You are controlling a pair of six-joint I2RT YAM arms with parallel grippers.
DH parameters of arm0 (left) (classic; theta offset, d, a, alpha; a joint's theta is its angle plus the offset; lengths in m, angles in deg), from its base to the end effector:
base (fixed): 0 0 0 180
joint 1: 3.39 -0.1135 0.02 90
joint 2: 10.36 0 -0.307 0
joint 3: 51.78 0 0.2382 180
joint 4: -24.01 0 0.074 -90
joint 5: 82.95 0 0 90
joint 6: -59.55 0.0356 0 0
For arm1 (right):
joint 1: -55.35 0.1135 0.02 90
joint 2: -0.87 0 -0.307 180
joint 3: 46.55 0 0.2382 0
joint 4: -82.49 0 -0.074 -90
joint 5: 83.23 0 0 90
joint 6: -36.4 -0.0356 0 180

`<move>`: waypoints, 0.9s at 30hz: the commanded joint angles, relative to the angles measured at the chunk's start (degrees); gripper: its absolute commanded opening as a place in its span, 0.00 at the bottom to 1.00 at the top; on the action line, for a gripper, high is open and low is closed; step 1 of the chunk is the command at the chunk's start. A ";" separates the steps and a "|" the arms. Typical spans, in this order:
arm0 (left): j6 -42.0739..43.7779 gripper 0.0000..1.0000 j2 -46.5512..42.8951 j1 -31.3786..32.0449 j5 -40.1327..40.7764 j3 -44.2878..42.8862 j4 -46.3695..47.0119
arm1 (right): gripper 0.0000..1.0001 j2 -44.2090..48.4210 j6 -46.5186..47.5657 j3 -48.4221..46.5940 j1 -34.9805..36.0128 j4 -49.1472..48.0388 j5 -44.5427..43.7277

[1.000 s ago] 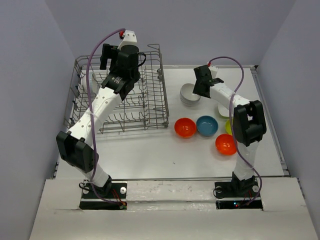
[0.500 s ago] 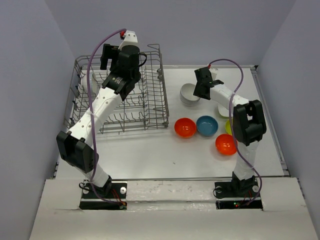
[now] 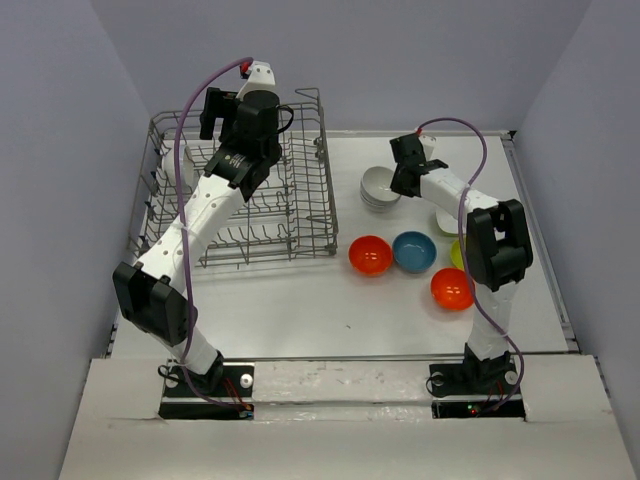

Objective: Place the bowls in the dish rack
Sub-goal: Pick up the bowl from the bowl.

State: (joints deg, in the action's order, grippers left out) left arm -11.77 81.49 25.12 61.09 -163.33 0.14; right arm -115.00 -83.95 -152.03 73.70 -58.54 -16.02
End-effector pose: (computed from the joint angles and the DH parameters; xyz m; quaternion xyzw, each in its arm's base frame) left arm 0.3203 -0.1412 0.4937 -0.0223 0.7217 0.2795 0.6329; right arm 0.4389 0.1310 0.2657 0.1643 0.9071 -0.0284 0.3865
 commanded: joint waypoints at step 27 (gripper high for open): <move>0.13 0.94 -0.27 0.49 1.42 0.64 2.77 | 0.06 5.31 1.69 -2.01 -0.42 -0.48 1.25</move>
State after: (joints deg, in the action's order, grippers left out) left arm -11.46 81.51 25.14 61.11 -163.33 0.19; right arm -114.30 -83.16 -152.05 73.67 -58.52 -14.40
